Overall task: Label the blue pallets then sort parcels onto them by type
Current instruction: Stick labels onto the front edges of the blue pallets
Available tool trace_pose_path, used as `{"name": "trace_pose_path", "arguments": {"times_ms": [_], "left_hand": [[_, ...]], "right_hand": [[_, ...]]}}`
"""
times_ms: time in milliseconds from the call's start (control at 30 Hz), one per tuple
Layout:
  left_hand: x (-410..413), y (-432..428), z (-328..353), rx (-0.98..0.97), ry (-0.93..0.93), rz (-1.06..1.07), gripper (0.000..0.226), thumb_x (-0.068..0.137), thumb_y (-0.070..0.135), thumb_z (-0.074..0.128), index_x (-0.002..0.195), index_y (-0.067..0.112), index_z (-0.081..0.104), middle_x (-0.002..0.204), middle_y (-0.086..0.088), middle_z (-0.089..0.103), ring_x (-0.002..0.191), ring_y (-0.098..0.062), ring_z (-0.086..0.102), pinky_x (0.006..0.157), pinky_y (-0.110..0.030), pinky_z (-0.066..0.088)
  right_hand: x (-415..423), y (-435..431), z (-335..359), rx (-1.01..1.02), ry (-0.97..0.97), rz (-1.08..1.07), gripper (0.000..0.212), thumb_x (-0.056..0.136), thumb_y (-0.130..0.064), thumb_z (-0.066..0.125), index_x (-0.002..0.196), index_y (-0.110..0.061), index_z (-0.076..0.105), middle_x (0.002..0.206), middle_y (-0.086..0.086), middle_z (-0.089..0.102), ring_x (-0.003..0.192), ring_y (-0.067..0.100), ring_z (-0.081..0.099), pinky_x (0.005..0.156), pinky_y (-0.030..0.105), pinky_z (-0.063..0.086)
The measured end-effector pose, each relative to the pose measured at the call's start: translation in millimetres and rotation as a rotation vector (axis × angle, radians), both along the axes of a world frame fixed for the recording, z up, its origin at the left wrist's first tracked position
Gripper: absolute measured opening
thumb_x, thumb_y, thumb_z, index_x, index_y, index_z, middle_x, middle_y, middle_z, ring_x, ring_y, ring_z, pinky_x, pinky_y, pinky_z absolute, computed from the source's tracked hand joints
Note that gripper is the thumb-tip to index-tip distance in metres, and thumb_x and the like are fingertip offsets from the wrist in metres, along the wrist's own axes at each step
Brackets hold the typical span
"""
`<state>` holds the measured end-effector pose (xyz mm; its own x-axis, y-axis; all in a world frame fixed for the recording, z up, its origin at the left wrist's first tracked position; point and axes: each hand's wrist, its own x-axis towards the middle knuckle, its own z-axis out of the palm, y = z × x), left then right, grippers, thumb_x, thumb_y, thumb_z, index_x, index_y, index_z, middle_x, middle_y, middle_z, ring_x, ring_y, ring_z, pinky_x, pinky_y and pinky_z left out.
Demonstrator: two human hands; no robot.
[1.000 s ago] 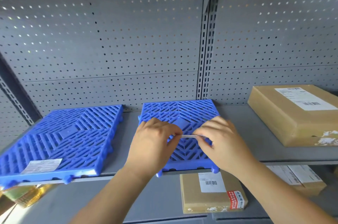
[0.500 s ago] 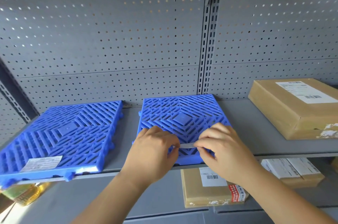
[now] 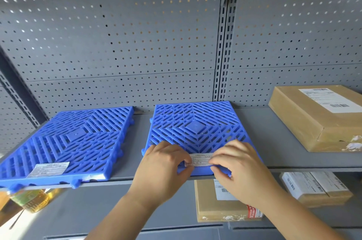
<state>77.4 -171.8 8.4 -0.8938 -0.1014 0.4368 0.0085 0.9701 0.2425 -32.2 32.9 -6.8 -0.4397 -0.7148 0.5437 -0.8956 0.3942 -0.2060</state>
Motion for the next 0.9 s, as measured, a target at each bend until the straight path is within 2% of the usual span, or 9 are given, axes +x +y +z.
{"name": "trace_pose_path", "arguments": {"times_ms": [133, 433, 600, 900], "left_hand": [[1.7, 3.0, -2.0, 0.023, 0.031, 0.03, 0.009, 0.085, 0.041, 0.069, 0.08, 0.033, 0.072, 0.082, 0.02, 0.067, 0.075, -0.012, 0.053, 0.071, -0.028, 0.044], [3.1, 6.0, -3.9, 0.062, 0.01, 0.08, 0.007, 0.085, 0.04, 0.071, 0.083, 0.034, 0.072, 0.084, 0.02, 0.067, 0.077, -0.01, 0.049, 0.075, -0.031, 0.046], [6.6, 12.5, -1.8, 0.107, 0.015, 0.123, 0.01, 0.084, 0.041, 0.073, 0.092, 0.035, 0.072, 0.086, 0.019, 0.065, 0.084, -0.01, 0.058, 0.079, -0.028, 0.044], [19.3, 39.5, -1.8, 0.148, 0.09, 0.246, 0.02, 0.084, 0.034, 0.07, 0.102, 0.029, 0.072, 0.098, 0.014, 0.066, 0.087, -0.019, 0.059, 0.083, -0.041, 0.05]], "right_hand": [[-1.9, 1.9, -4.0, -0.013, -0.005, 0.012, 0.006, 0.084, -0.022, 0.075, 0.086, -0.026, 0.078, 0.091, -0.018, 0.07, 0.09, 0.016, 0.06, 0.081, 0.038, 0.05], [-0.8, 3.7, -5.0, 0.002, 0.013, 0.015, 0.009, 0.084, -0.025, 0.076, 0.093, -0.027, 0.078, 0.095, -0.017, 0.07, 0.09, 0.017, 0.06, 0.08, 0.038, 0.051], [-3.2, 9.3, 2.1, -0.051, -0.015, -0.047, 0.025, 0.081, -0.03, 0.075, 0.105, -0.023, 0.072, 0.101, -0.012, 0.066, 0.092, 0.019, 0.06, 0.081, 0.038, 0.05], [-7.5, 24.5, 14.3, -0.114, -0.089, -0.121, 0.044, 0.082, -0.032, 0.08, 0.121, -0.018, 0.066, 0.117, -0.005, 0.065, 0.107, 0.021, 0.058, 0.091, 0.039, 0.048]]}}
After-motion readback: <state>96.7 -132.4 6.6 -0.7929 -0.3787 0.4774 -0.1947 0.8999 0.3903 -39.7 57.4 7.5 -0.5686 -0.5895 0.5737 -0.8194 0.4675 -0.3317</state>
